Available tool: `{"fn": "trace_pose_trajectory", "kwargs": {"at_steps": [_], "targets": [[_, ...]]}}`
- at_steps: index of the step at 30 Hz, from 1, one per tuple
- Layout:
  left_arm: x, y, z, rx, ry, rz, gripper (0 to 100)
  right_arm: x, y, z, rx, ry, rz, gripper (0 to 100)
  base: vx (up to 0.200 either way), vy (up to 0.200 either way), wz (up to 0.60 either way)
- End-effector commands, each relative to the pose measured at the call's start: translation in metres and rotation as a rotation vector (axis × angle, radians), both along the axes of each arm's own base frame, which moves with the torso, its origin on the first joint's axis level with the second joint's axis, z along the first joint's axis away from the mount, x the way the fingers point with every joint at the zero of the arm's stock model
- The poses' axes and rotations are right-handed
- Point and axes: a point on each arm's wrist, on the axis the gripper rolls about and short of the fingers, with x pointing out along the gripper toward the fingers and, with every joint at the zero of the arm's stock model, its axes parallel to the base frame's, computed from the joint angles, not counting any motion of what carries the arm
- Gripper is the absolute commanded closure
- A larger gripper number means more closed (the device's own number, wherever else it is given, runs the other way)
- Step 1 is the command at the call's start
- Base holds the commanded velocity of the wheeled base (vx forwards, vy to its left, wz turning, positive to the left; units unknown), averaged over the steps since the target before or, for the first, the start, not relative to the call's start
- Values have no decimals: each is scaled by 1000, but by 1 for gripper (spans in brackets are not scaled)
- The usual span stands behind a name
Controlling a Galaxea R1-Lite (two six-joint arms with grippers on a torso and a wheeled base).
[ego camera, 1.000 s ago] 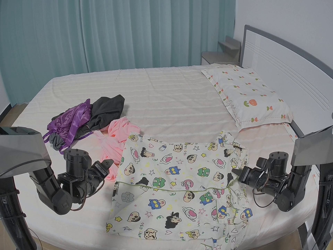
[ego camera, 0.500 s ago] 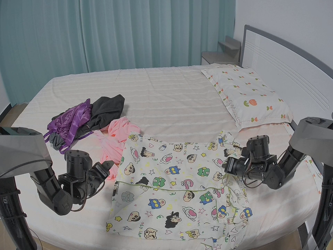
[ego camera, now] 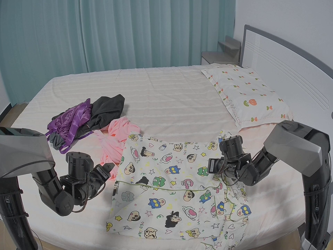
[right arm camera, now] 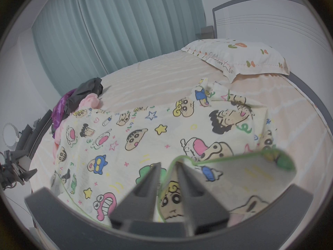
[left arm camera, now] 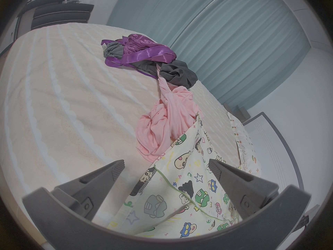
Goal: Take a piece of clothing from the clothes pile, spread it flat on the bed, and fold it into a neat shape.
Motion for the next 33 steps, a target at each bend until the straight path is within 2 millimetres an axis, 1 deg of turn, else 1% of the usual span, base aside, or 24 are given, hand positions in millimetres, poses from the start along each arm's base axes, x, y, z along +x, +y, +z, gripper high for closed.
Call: {"fn": "trace_pose_trajectory", "kwargs": {"at_steps": [1, 4, 5, 6, 7, 8, 11, 14, 16, 17, 20, 22, 26, 29, 30, 31, 33], "targets": [[0, 0, -3, 3, 10, -1, 0, -3, 2, -10, -7, 19, 2, 0, 0, 0, 0], [0, -2, -4, 4, 13, -5, 0, -9, 3, 9, 42, -10, -1, 0, 0, 0, 0], [-1, -2, -5, 4, 15, -7, 0, -15, 5, 19, 90, -15, -14, 0, 0, 0, 0], [-1, -2, -5, 3, 15, -6, 0, -17, 6, 23, 111, -17, -18, 0, 0, 0, 0], [-1, -2, -5, 3, 15, -6, 0, -22, 10, 32, 177, -9, -23, 0, 0, 0, 0], [-1, -3, -5, 3, 15, -8, 0, -26, 12, 37, 209, -4, -26, 0, 0, 0, 0], [-1, -4, -5, 4, 16, -12, 0, -32, 8, 42, 217, 1, -37, 0, 0, 0, 0], [-2, -5, -5, 5, 19, -16, 0, -35, 3, 40, 208, 18, -49, 0, 0, 0, 0], [-4, -5, -6, 6, 23, -19, 0, -45, -5, 35, 195, 48, -61, 0, 0, 0, 0], [-4, -5, -6, 6, 23, -19, 0, -53, -11, 35, 191, 65, -69, 0, 0, 0, 0], [-4, -7, -6, 5, 23, -22, 0, -67, -18, 40, 199, 81, -69, 0, 0, 0, 0], [-4, -7, -5, 6, 22, -25, 0, -81, -24, 40, 210, 103, -71, 0, 0, 0, 0], [-5, -8, -6, 4, 24, -28, 0, -96, -50, 42, 234, 106, -103, 0, 0, 0, 0], [-5, -9, -6, 2, 24, -27, 0, -102, -71, 36, 249, 116, -142, 0, 0, 0, 0], [-5, -9, -6, 2, 24, -27, 0, -102, -71, 36, 249, 116, -142, 0, 0, 0, 0], [-6, -9, -6, 2, 27, -29, 0, -103, -87, 31, 256, 114, -178, 0, 0, 0, 0], [-7, -11, -6, 1, 27, -36, 0, -101, -101, 26, 258, 107, -216, 0, 0, 0, 0]]}}
